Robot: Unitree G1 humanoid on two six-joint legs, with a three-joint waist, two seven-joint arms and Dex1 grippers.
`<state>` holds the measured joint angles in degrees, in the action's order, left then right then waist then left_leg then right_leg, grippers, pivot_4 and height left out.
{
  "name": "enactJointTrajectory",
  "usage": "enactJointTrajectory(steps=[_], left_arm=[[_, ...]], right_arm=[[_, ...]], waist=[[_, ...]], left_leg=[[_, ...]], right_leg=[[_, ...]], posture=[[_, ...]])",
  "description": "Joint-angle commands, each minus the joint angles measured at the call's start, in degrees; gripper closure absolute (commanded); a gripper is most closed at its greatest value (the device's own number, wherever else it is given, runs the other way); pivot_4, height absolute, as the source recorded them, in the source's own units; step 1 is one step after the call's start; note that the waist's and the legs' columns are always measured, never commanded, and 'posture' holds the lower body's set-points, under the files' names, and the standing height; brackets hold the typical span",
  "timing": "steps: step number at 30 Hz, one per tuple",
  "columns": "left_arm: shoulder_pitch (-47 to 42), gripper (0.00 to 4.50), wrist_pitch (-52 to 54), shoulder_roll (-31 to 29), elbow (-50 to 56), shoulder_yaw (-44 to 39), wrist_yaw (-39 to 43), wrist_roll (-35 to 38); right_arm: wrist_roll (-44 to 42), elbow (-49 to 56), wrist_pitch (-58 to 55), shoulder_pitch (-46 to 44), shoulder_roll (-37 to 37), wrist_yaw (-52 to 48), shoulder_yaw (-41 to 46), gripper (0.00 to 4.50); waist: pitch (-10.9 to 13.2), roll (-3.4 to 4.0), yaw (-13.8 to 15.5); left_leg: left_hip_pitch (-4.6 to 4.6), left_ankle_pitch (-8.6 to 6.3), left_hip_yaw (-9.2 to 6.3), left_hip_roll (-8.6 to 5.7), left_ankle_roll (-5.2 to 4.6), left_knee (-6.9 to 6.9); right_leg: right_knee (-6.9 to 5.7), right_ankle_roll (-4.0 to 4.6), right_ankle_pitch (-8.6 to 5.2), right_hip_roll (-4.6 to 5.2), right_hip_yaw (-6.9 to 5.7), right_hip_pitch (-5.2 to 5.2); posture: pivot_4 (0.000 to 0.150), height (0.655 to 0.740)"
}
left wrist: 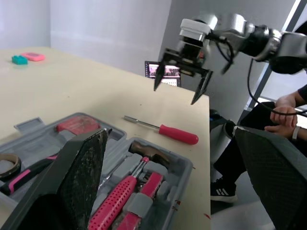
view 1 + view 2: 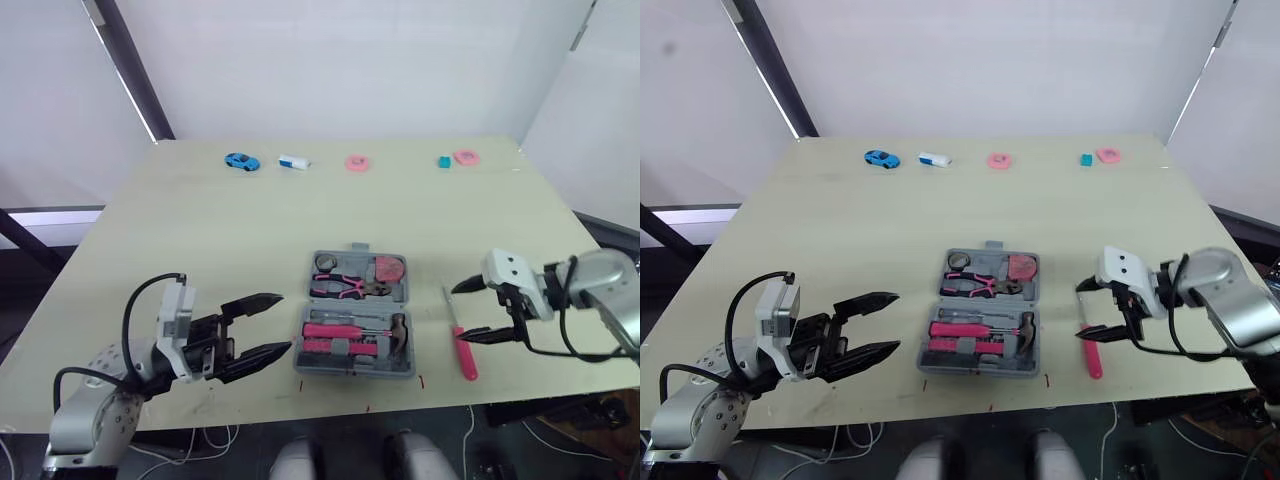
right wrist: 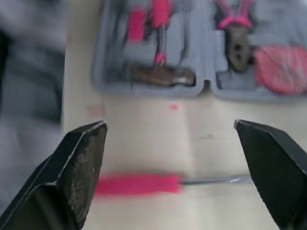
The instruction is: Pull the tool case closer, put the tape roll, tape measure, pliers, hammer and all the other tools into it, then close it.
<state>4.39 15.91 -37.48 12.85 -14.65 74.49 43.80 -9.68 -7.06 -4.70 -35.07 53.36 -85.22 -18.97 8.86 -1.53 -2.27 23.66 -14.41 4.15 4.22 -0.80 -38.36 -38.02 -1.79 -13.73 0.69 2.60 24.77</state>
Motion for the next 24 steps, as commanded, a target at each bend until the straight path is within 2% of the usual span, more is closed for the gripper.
enactJointTrajectory(steps=[1,6,10,13,18,21,24], left_arm=[[0.4,0.00,-0.3,0.1,1.7,-0.6,-0.4,0.7],[0.9,0.00,-0.1,0.1,2.1,-0.8,-0.4,1.0],[0.9,0.00,0.0,0.1,2.3,-0.7,-0.5,1.0],[1.1,0.00,-0.1,0.2,2.5,-0.7,-0.6,1.0],[2.3,0.00,-0.5,0.5,3.4,-1.0,-0.9,1.0],[3.1,0.00,-0.7,0.6,3.8,-1.4,-1.0,1.0],[3.7,0.00,-1.0,0.6,3.6,-1.8,-0.8,1.0]], right_arm=[[8.4,-14.0,20.7,-7.4,-2.8,-6.7,-5.6,0.06],[17.0,-32.6,46.4,-18.1,-7.6,-7.3,-16.7,0.06],[21.5,-43.5,62.0,-23.0,-11.4,-7.3,-22.1,0.06],[24.0,-49.9,69.2,-24.8,-14.9,-6.6,-23.4,0.06],[28.6,-56.4,74.0,-25.6,-18.5,-2.7,-24.2,0.06],[31.0,-58.4,75.1,-25.5,-19.0,-0.5,-24.2,1.44],[33.0,-59.8,76.2,-25.7,-18.3,1.6,-24.0,3.08]], waist=[[0.0,0.00,0.3],[0.1,0.11,0.2],[0.1,0.12,0.2],[0.1,0.12,0.2],[0.1,0.13,0.1],[0.1,0.15,0.1],[0.1,0.16,0.2]], left_leg=[[0.01,0.00,-0.05,0.00,0.00,0.00],[0.03,0.00,0.05,-0.01,0.01,0.00],[0.02,0.01,0.04,0.00,0.01,0.01],[0.01,0.01,0.07,0.00,0.02,0.00],[-0.03,0.02,0.09,-0.01,0.03,-0.01],[-0.05,0.02,0.10,-0.01,0.03,-0.02],[-0.08,0.02,0.10,-0.02,0.04,-0.04]], right_leg=[[-0.02,0.00,0.01,0.00,-0.05,-0.01],[-0.01,0.02,0.02,0.04,-0.01,0.01],[-0.02,0.03,0.02,0.04,-0.01,0.00],[-0.03,0.03,0.03,0.07,0.01,0.00],[-0.11,0.07,0.03,0.11,0.01,0.00],[-0.15,0.13,0.00,0.12,0.00,-0.01],[-0.23,0.17,-0.02,0.12,0.01,-0.01]], posture=[[0.150,0.7400],[0.150,0.7400],[0.150,0.7400],[0.150,0.7400],[0.150,0.7400],[0.150,0.7400],[0.150,0.7400]])
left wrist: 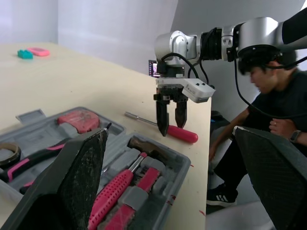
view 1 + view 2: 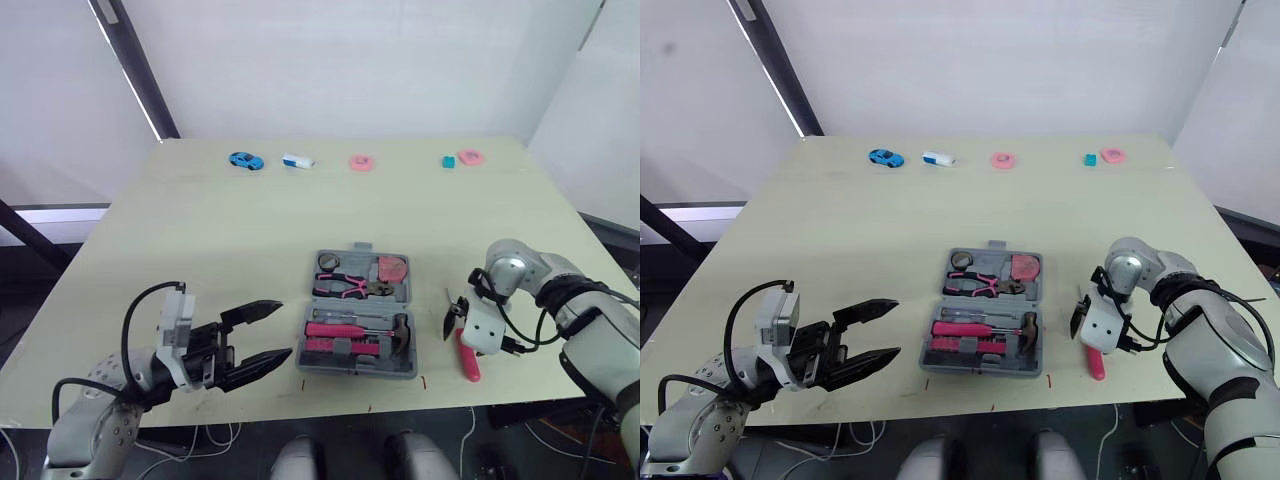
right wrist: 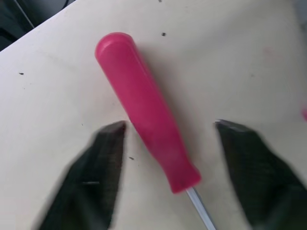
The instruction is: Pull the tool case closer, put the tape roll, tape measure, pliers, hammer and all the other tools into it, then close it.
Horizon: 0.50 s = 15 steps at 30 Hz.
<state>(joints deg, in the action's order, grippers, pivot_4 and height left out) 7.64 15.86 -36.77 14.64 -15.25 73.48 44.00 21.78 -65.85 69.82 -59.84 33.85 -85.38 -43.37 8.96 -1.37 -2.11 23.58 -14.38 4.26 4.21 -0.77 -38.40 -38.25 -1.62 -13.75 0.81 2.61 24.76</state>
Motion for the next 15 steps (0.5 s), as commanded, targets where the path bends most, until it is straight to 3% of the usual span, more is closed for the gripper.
enactJointTrajectory(steps=[1,2,5,9,15], left_arm=[[0.4,0.00,-1.0,-0.1,1.7,-1.2,0.3,0.7],[0.3,0.00,-1.1,-0.1,1.5,-1.1,0.3,0.7],[-0.4,0.00,-1.1,0.1,1.0,-0.6,0.3,0.5],[-1.5,0.00,-1.1,0.2,0.3,-0.2,0.4,0.3],[-1.8,0.00,-1.2,0.6,0.0,0.0,0.4,0.1]], right_arm=[[2.3,-1.4,2.1,-1.0,1.6,2.6,0.4,3.64],[3.1,-1.7,2.6,-1.0,2.1,3.6,0.4,3.99],[3.4,-2.3,3.4,-0.9,3.4,5.6,1.1,3.99],[-3.4,-1.2,0.3,0.5,5.5,3.6,5.4,3.99],[-18.6,16.3,-24.4,11.5,11.0,1.0,17.6,3.99]], waist=[[0.0,0.00,0.0],[0.0,0.00,0.0],[0.0,0.00,0.0],[0.0,0.00,0.0],[0.0,-0.02,-0.1]], left_leg=[[-0.02,0.00,0.01,0.00,0.00,-0.01],[-0.04,0.00,0.02,0.00,0.00,-0.02],[-0.13,0.00,0.08,-0.02,0.00,-0.05],[-0.30,0.00,0.26,-0.04,0.00,-0.07],[-0.80,0.00,0.45,-0.01,-0.01,0.01]], right_leg=[[-0.04,0.01,-0.01,0.00,0.01,0.00],[-0.07,0.03,-0.02,0.00,0.02,-0.01],[-0.18,0.06,-0.04,0.01,0.09,-0.02],[-0.35,0.06,-0.04,0.02,0.29,-0.05],[-0.42,0.07,-0.06,0.01,0.46,-0.40]], posture=[[0.150,0.7400],[0.150,0.7400],[0.150,0.7400],[0.150,0.7400],[0.150,0.7400]])
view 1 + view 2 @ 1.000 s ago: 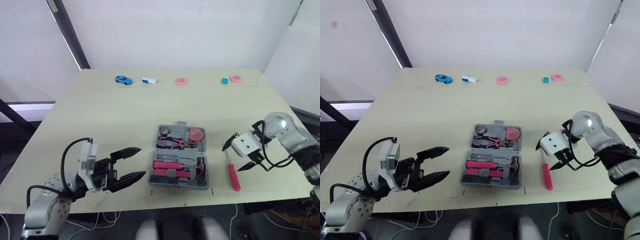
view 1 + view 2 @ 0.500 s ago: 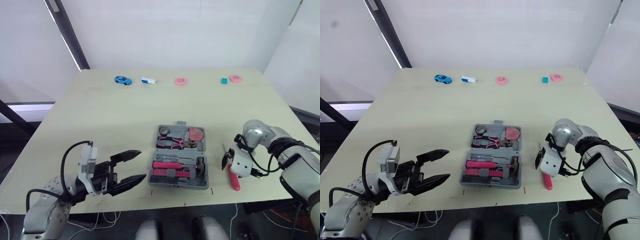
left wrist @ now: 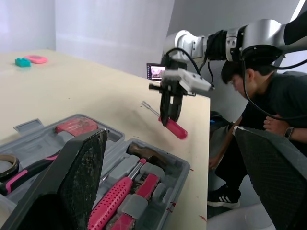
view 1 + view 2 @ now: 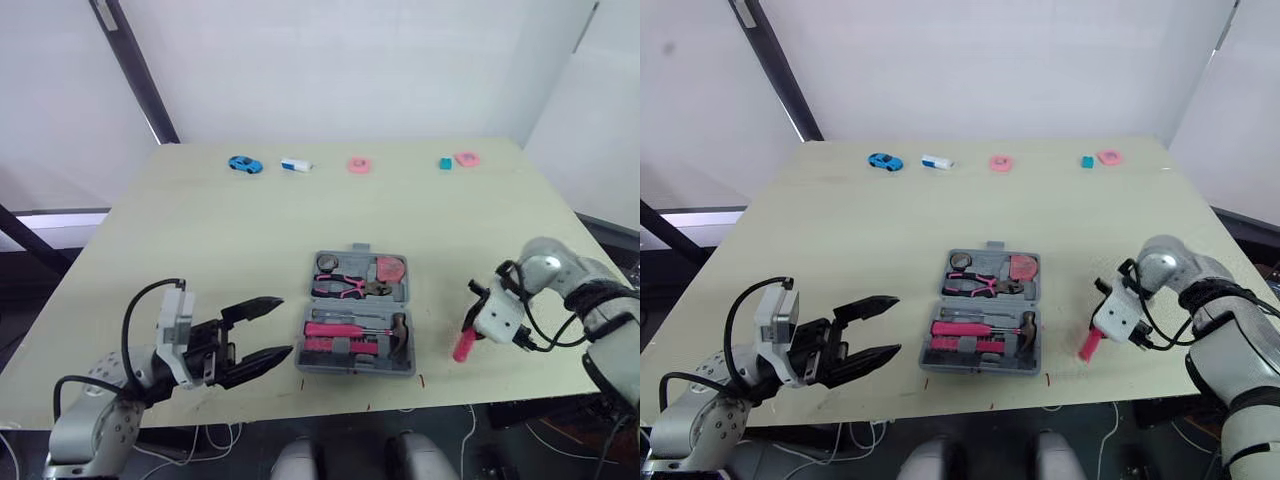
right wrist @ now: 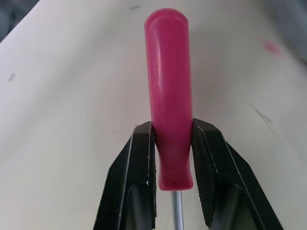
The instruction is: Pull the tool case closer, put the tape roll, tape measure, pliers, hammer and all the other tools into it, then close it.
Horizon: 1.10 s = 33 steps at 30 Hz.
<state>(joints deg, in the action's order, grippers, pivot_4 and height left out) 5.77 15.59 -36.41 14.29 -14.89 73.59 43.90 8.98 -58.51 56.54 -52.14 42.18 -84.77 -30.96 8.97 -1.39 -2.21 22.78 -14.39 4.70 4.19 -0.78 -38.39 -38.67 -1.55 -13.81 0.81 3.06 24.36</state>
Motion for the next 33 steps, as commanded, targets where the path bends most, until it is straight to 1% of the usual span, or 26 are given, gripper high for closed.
enactJointTrajectory(steps=[1,2,5,7,10,11,12,14,16,18,20,22,24,28,30,32,33], left_arm=[[0.2,0.00,-0.9,0.3,0.4,-0.3,0.2,0.2],[0.3,0.00,-0.9,0.5,0.6,-0.3,0.0,0.2],[0.6,0.00,-0.8,0.6,0.9,-0.4,-0.2,0.4],[0.7,0.00,-0.7,0.5,0.9,-0.6,-0.3,0.5],[0.8,0.00,-0.5,0.4,1.0,-0.6,-0.4,0.6],[0.6,0.00,-0.4,0.4,1.1,-0.6,-0.6,0.6],[0.5,0.00,-0.3,0.4,1.2,-0.6,-0.7,0.7],[0.3,0.00,-0.3,0.3,1.1,-0.6,-0.7,0.7],[0.2,0.00,-0.3,0.3,0.9,-0.7,-0.6,0.7],[0.1,0.00,-0.5,0.3,0.6,-0.7,-0.5,0.6],[0.2,0.00,-0.6,0.3,0.5,-0.7,-0.4,0.5],[0.1,0.00,-0.7,0.4,0.4,-0.6,-0.5,0.4],[0.0,0.00,-0.5,0.6,0.5,-0.5,-0.8,0.4],[0.0,0.00,-0.5,0.7,0.7,-0.2,-0.7,0.3],[0.1,0.00,-0.5,0.5,0.6,-0.3,-0.2,0.5],[0.1,0.00,-0.4,-0.1,0.4,-0.3,0.8,0.6],[0.2,0.00,-0.4,-0.5,0.3,-0.2,1.5,0.5]], right_arm=[[-6.6,12.6,-14.8,6.1,3.7,1.4,6.6,3.99],[-9.0,19.4,-24.1,10.5,4.6,4.9,9.8,3.99],[-13.0,38.0,-46.4,21.3,6.6,12.4,16.9,3.99],[-15.9,50.6,-63.8,27.0,5.8,19.5,21.8,3.99],[-17.8,64.9,-85.4,33.1,3.8,29.2,26.9,3.99],[-19.1,70.2,-96.3,35.0,1.7,33.4,29.3,3.99],[-19.9,74.3,-106.1,36.1,-1.1,37.7,31.8,3.99],[-20.4,81.1,-120.2,37.6,-4.2,42.8,34.0,3.99],[-20.6,85.2,-129.1,37.8,-7.2,46.6,35.3,3.99],[-19.8,87.3,-138.0,36.8,-13.2,51.7,37.7,3.99],[-19.2,88.4,-142.9,36.2,-15.5,54.8,38.1,3.99],[-18.3,86.7,-143.7,35.9,-18.3,58.3,37.7,3.99],[-17.4,83.2,-141.3,35.4,-21.6,61.5,37.7,3.99],[-16.0,75.4,-132.5,35.5,-23.4,64.8,36.5,3.99],[-16.4,73.3,-128.7,35.8,-23.5,64.9,36.3,3.99],[-17.0,72.5,-126.0,36.4,-23.6,64.7,36.1,2.98],[-17.3,72.4,-125.1,36.8,-23.9,64.9,36.2,2.59]], waist=[[0.0,0.00,0.0],[0.0,0.00,0.0],[0.0,-0.01,0.2],[0.0,-0.02,0.1],[0.0,-0.01,0.0],[0.0,-0.04,0.0],[-0.1,-0.09,0.1],[-0.1,-0.09,0.1],[-0.1,-0.10,0.1],[-0.1,-0.11,0.1],[-0.1,-0.11,0.0],[-0.1,-0.11,-0.1],[-0.1,-0.13,-0.2],[-0.1,-0.14,-0.3],[-0.1,-0.29,-0.3],[-0.2,-0.35,-0.3],[-0.2,-0.34,-0.3]], left_leg=[[-0.02,0.00,0.01,0.00,0.00,0.00],[-0.04,0.00,0.04,0.00,0.00,-0.01],[-0.02,-0.01,0.05,0.01,0.00,0.01],[0.02,-0.01,0.08,0.01,0.00,0.01],[-0.01,-0.01,0.06,0.01,0.01,0.00],[-0.01,-0.01,0.09,0.02,0.01,0.00],[0.01,-0.01,0.10,0.02,0.01,0.00],[0.05,-0.01,0.07,0.02,0.02,0.00],[0.11,-0.01,0.05,0.01,0.02,0.03],[0.15,-0.02,-0.01,0.00,0.02,0.04],[0.15,-0.02,-0.03,-0.01,0.01,0.03],[0.16,-0.02,-0.04,-0.01,0.01,0.04],[0.17,-0.02,-0.02,-0.01,0.01,0.06],[0.17,-0.02,0.09,-0.01,0.01,0.08],[0.18,-0.02,0.19,0.00,0.00,0.09],[0.17,-0.02,0.20,0.01,0.00,0.08],[0.18,-0.02,0.22,0.01,0.00,0.07]], right_leg=[[-0.03,0.00,0.00,0.00,0.01,0.00],[-0.06,0.00,0.00,0.01,0.05,0.00],[-0.08,0.02,-0.03,0.04,0.05,0.03],[-0.13,0.02,-0.03,0.03,0.08,0.11],[-0.19,0.01,-0.04,-0.03,0.21,0.19],[-0.19,0.01,-0.04,-0.05,0.20,0.19],[-0.18,0.00,-0.05,-0.05,0.18,0.20],[-0.18,0.00,-0.05,-0.05,0.17,0.24],[-0.17,0.01,-0.05,-0.02,0.22,0.30],[-0.12,0.00,-0.05,-0.01,0.25,0.34],[-0.11,-0.01,-0.06,-0.02,0.28,0.35],[-0.10,-0.07,-0.10,-0.02,0.29,0.37],[-0.08,-0.09,-0.11,-0.03,0.28,0.37],[-0.06,-0.16,-0.16,-0.07,0.27,0.38],[-0.04,-0.17,-0.16,-0.07,0.27,0.37],[-0.03,-0.19,-0.17,-0.08,0.28,0.37],[-0.03,-0.20,-0.17,-0.08,0.28,0.37]], posture=[[0.150,0.7400],[0.150,0.7400],[0.150,0.7400],[0.150,0.7400],[0.150,0.7400],[0.150,0.7400],[0.150,0.7400],[0.150,0.7400],[0.150,0.7400],[0.150,0.7400],[0.150,0.7400],[0.150,0.7400],[0.150,0.7400],[0.150,0.7400],[0.150,0.7400],[0.150,0.7400],[0.150,0.7400]])
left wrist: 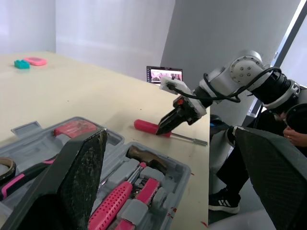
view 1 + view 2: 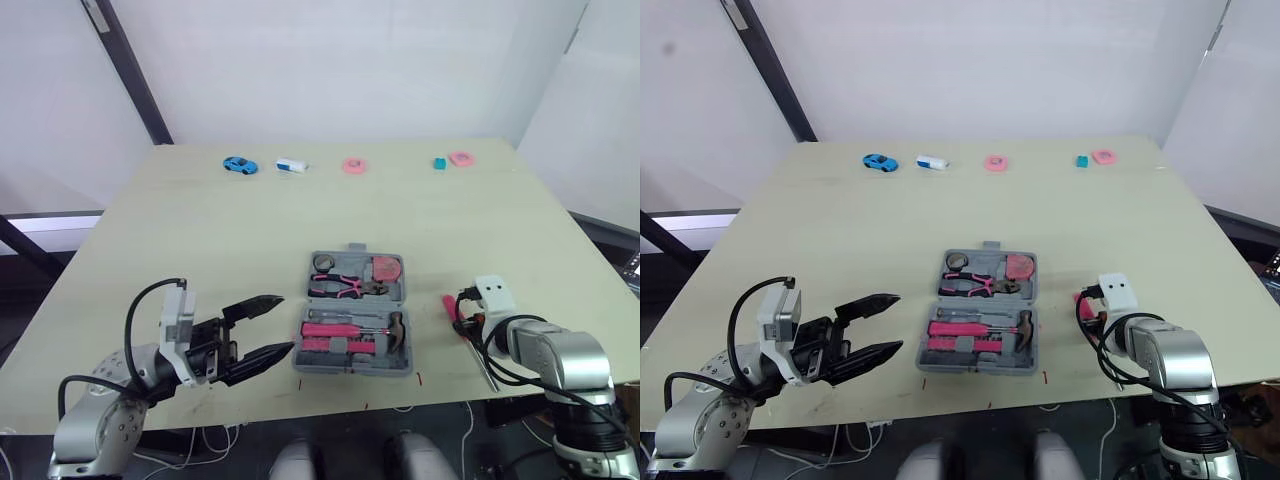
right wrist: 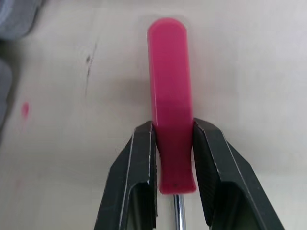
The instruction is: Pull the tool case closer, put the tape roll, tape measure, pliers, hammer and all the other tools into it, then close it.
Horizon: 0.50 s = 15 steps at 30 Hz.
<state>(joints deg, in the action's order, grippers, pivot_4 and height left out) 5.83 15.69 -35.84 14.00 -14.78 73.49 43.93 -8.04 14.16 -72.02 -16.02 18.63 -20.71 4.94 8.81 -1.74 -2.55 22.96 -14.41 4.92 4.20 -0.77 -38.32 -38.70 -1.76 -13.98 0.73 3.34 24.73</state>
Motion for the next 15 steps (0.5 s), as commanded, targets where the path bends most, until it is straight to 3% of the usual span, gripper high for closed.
enactJointTrajectory(steps=[1,5,15], left_arm=[[0.0,0.00,-0.3,-1.5,0.4,-0.3,2.3,0.6],[-1.0,0.00,0.2,-3.1,-0.8,-0.4,5.1,0.9],[-6.4,0.00,0.1,-6.5,-5.8,-0.2,9.3,-0.2]], right_arm=[[-0.4,0.1,5.7,1.7,-0.8,0.8,0.0,2.11],[-0.1,3.6,12.5,7.4,-2.3,2.1,-0.7,0.16],[2.3,8.0,28.5,19.7,-7.0,8.3,-2.1,0.16]], waist=[[0.0,0.00,0.0],[0.0,0.00,0.2],[0.0,0.02,0.1]], left_leg=[[-0.01,0.00,0.01,0.00,0.00,0.00],[0.00,0.00,-0.08,0.01,0.00,0.10],[0.04,-0.01,-0.15,0.03,0.00,0.15]], right_leg=[[0.00,-0.01,-0.01,0.00,0.01,0.00],[0.04,-0.01,-0.03,-0.03,-0.03,0.00],[0.19,-0.04,-0.04,0.00,-0.11,0.01]], posture=[[0.150,0.7400],[0.150,0.7400],[0.150,0.7400]])
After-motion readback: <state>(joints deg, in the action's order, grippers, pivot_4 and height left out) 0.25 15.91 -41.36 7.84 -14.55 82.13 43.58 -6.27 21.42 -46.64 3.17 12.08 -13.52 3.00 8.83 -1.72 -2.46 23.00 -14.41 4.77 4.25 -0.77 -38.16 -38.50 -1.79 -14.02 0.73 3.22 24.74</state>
